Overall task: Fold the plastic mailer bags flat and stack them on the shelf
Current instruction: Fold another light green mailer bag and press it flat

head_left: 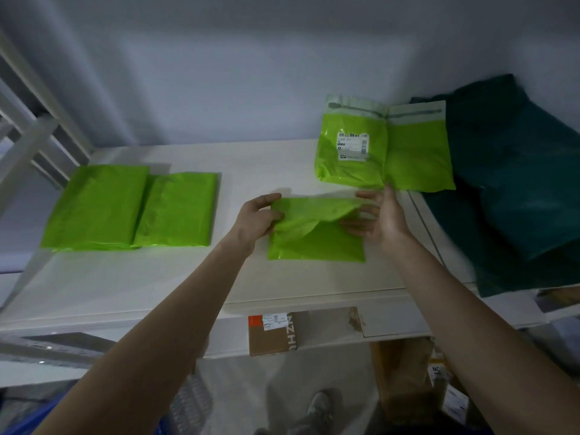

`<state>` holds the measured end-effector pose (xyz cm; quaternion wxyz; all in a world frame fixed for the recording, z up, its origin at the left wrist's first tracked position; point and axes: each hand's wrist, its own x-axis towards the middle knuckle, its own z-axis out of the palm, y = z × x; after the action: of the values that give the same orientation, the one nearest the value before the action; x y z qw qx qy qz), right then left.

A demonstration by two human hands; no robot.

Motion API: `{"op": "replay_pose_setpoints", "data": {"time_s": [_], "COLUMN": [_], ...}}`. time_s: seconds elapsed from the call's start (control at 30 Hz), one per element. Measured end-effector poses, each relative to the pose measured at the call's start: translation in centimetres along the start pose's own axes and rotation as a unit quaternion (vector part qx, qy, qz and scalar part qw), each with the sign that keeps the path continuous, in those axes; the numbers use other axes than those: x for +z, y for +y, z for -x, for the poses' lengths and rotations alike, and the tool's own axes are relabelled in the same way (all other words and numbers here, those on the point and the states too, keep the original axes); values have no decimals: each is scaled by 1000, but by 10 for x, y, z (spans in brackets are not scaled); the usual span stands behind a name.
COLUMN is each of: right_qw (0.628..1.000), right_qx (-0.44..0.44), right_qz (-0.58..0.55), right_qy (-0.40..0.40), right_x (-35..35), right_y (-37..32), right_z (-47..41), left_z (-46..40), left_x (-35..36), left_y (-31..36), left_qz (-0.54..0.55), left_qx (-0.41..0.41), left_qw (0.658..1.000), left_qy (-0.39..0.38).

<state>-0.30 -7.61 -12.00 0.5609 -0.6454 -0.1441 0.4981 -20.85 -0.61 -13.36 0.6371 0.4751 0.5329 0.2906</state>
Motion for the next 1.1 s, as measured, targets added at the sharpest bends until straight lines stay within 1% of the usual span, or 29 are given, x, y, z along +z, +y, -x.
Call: {"op": "replay_pose_setpoints", "data": {"time_s": [0.1,0.17,0.23,0.33,0.4,0.47,0.53,0.6,0.8,0.97,1.1], "right_qw": [997,990,982,976,967,965,960,949,918,892,873], "right_qx": [-21,-47,-48,-41,-59,-71,-91,-116,-172,-221,-251], "right_qz": [66,133,183,211,244,252,265,293,357,393,418], "right_qy": [28,21,0,-40,-35,-30,-26,-23,-8,-5,13], "right_x": [-4,-7,-8,-7,-7,-7,-7,-7,-6,-4,0], "right_y": [-2,0,3,11,15,18,22,25,32,36,39], "right_z": [0,-3,-1,4,3,4,5,7,15,23,27], "left_z": [-1,0,1,2,3,3,5,6,12,12,13], "left_x": [0,1,2,1,-1,-3,-4,-5,-4,-5,-5], "left_y": [-2,-4,-6,-8,-10,-11,-14,-16,-19,-22,-26], "left_qz": [-15,-42,-60,-106,-149,-189,-207,-219,-290,-296,-328], "left_qx": [19,29,38,63,73,70,63,67,126,126,146], "left_qw": [1000,999,997,992,985,977,973,970,944,941,928], "left_qy": [4,0,0,14,38,63,78,84,97,102,103]}}
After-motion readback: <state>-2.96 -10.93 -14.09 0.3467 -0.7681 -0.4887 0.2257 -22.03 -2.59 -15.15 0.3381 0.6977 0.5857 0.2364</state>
